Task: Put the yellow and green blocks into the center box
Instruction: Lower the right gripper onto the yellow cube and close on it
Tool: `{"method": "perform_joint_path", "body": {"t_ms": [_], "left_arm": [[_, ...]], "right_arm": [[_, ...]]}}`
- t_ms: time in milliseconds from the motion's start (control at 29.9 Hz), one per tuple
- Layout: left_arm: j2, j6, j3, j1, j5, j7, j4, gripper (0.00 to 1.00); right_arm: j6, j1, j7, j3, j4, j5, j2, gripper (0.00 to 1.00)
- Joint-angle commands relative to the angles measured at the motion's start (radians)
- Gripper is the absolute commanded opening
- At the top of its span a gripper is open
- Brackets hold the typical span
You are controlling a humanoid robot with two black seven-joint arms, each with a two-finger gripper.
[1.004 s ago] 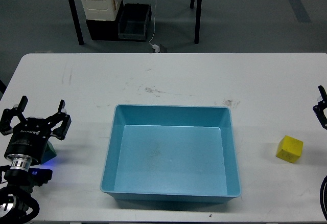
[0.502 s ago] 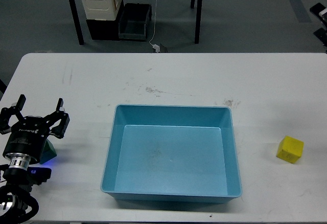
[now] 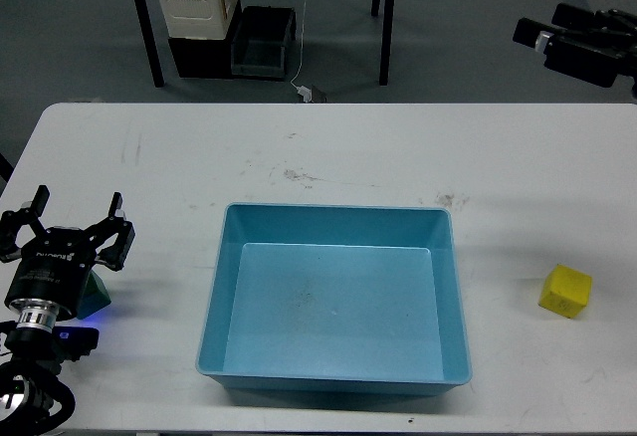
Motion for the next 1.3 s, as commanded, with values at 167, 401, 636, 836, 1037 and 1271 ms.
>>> {"method": "perform_joint_path", "body": {"t_ms": [167,401,636,836,1037,1271], "left_arm": [[-0.021,0.0,0.0,0.001,0.0,0.0,0.013,1.0],[-0.021,0.0,0.0,0.001,0.0,0.0,0.014,1.0],[-0.022,0.0,0.002,0.001,0.0,0.0,0.014,1.0],[-0.022,0.0,0.002,0.001,0.0,0.0,0.017,1.0],[-0.022,0.0,0.002,0.001,0.0,0.0,0.017,1.0],[-0.022,0.0,0.002,0.001,0.0,0.0,0.02,1.0]], "right_arm": [[0.005,0.13,0.0,-0.33,0.075,-0.244,-0.093,0.99],[0.008,0.121,0.0,-0.482,0.085,-0.346,-0.106,1.0],[0.008,0.11,0.0,-0.568,0.075,-0.358,-0.104,1.0],[0.008,0.071,0.0,-0.588,0.026,-0.363,-0.098,1.0],[0.01,0.032,0.0,-0.59,-0.025,-0.366,-0.058,1.0],[0.01,0.021,0.0,-0.591,-0.071,-0.366,0.008,0.99]]}}
